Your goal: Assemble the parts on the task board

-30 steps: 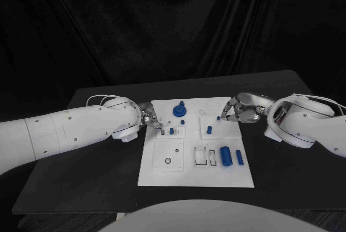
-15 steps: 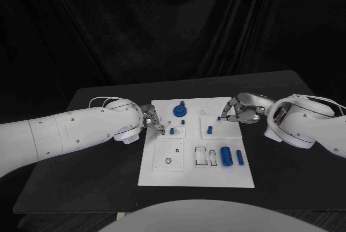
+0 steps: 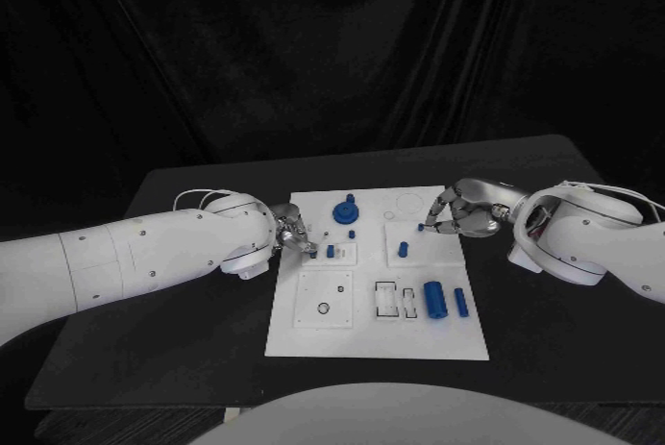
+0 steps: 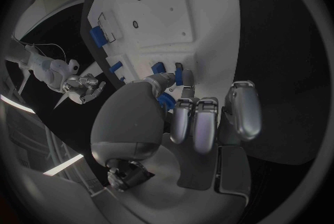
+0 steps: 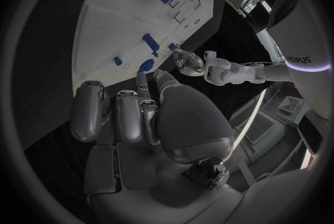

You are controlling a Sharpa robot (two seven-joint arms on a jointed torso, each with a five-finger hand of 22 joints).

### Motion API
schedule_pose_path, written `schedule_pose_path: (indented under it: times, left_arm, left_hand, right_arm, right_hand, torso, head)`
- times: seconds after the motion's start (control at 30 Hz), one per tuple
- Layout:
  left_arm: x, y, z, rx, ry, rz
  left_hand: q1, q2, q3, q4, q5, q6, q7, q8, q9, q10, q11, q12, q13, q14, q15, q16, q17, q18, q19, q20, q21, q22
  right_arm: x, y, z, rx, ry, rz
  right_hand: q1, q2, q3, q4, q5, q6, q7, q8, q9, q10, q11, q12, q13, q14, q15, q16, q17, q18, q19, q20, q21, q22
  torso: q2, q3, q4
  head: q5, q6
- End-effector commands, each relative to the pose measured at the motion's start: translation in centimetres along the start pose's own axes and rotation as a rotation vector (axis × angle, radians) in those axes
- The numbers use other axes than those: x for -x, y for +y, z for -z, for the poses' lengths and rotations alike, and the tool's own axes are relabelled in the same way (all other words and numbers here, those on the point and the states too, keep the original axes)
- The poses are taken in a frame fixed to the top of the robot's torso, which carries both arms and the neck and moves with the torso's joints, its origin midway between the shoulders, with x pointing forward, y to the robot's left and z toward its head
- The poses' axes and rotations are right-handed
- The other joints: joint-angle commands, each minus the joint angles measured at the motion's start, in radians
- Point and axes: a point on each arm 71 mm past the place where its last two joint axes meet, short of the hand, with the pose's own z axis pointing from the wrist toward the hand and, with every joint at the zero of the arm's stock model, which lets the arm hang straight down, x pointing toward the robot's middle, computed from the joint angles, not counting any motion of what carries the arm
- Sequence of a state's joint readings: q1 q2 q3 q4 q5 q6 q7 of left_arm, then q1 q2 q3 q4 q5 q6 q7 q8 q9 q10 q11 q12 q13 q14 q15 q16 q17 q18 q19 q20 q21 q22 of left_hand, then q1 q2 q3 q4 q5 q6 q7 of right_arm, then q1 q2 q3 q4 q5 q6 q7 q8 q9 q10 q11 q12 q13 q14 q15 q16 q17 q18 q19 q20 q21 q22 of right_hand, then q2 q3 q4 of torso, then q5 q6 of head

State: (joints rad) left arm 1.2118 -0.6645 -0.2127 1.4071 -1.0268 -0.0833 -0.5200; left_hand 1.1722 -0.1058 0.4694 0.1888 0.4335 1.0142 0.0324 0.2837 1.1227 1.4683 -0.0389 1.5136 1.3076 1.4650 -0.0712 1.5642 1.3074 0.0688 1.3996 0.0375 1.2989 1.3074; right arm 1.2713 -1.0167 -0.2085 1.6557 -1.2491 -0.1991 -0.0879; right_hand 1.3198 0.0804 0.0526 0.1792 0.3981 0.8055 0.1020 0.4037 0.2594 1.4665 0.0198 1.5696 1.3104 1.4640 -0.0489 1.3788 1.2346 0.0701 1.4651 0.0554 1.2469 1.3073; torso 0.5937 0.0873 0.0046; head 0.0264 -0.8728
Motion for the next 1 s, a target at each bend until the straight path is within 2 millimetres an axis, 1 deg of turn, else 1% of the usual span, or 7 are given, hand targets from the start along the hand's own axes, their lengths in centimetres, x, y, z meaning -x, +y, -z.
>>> schedule_pose_path:
  times: [0.03,0.2,0.43,0.53,0.9,1.0]
  left_arm:
    - [-0.36,-0.13,-0.08,-0.023,0.011,-0.006]
    - [-0.64,0.02,-0.14,-0.022,0.018,-0.006]
    - [-0.98,0.06,-0.14,-0.024,0.025,-0.005]
    - [-1.07,0.08,-0.10,-0.025,0.028,-0.005]
    - [-1.13,0.27,0.17,-0.038,0.017,0.006]
    - [-1.00,0.29,0.26,-0.052,0.000,0.016]
  left_hand:
    - [0.003,0.012,0.000,-0.007,0.004,-0.001,-0.003,-0.004,0.001,0.060,0.003,-0.001,0.214,0.106,-0.007,0.007,0.263,-0.003,0.002,-0.001,-0.003,0.176]
    - [0.003,0.012,0.000,-0.007,0.004,-0.001,-0.003,-0.005,0.001,0.060,0.003,-0.001,0.213,0.106,-0.007,0.007,0.263,-0.003,0.002,-0.001,-0.003,0.176]
    - [0.003,0.012,0.000,-0.007,0.004,-0.001,-0.003,-0.005,0.001,0.060,0.003,-0.001,0.213,0.106,-0.007,0.007,0.263,-0.003,0.002,-0.001,-0.003,0.176]
    - [0.003,0.012,0.000,-0.007,0.004,-0.001,-0.003,-0.005,0.001,0.060,0.003,-0.001,0.213,0.106,-0.007,0.007,0.263,-0.003,0.002,-0.001,-0.003,0.176]
    - [0.003,0.013,0.000,-0.009,0.003,-0.002,-0.003,-0.006,0.001,0.059,0.003,-0.003,0.212,0.106,-0.007,0.007,0.263,-0.003,0.002,-0.001,-0.004,0.175]
    - [0.006,0.016,0.001,-0.015,0.010,-0.002,-0.003,-0.006,0.002,0.059,0.002,-0.002,0.213,0.106,-0.007,0.007,0.263,-0.003,0.002,-0.001,-0.005,0.175]
  right_arm:
    - [-0.03,-0.04,0.05,-0.006,-0.007,-0.002]
    - [-0.05,-0.01,0.08,-0.004,-0.008,-0.002]
    - [-0.11,-0.04,0.09,-0.005,-0.006,-0.003]
    - [-0.14,-0.05,0.08,-0.006,-0.005,-0.003]
    - [-0.27,-0.15,0.09,-0.011,-0.001,-0.004]
    - [-0.28,-0.18,0.10,-0.012,0.000,-0.004]
  right_hand:
    - [0.007,-0.002,0.005,-0.001,0.002,-0.003,0.001,-0.004,0.000,0.097,0.000,-0.005,0.248,0.048,-0.005,-0.003,0.002,-0.002,0.013,-0.003,-0.003,0.172]
    - [0.007,-0.002,0.005,-0.001,0.002,-0.003,0.001,-0.004,0.000,0.097,0.000,-0.005,0.248,0.048,-0.005,-0.003,0.002,-0.002,0.013,-0.003,-0.003,0.172]
    - [0.006,-0.002,0.005,0.000,0.003,-0.001,0.001,-0.003,0.000,0.098,0.000,-0.004,0.249,0.048,-0.005,-0.002,0.002,-0.002,0.013,-0.003,-0.003,0.173]
    - [0.006,-0.002,0.005,0.000,0.003,-0.001,0.001,-0.003,0.000,0.098,0.000,-0.004,0.249,0.048,-0.005,-0.002,0.002,-0.002,0.013,-0.003,-0.003,0.173]
    - [0.005,-0.002,0.006,-0.001,0.004,0.000,0.001,-0.003,0.001,0.098,0.000,-0.004,0.249,0.048,-0.004,-0.003,0.002,-0.002,0.013,-0.003,-0.003,0.172]
    - [0.005,-0.002,0.006,-0.001,0.004,0.000,0.001,-0.003,0.001,0.098,0.000,-0.004,0.249,0.048,-0.004,-0.003,0.002,-0.002,0.013,-0.003,-0.003,0.172]
  torso:
    - [0.001,0.0001,-0.0001]
    - [0.001,-0.0005,0.0003]
    - [0.000,0.0002,0.0001]
    - [0.000,-0.0001,0.0003]
    - [0.000,0.0001,-0.0001]
    - [0.000,0.0000,-0.0001]
  head:
    - [0.000,0.000]
    - [-0.001,0.000]
    - [0.000,0.000]
    - [0.000,0.000]
    - [-0.001,0.000]
    - [-0.001,0.000]
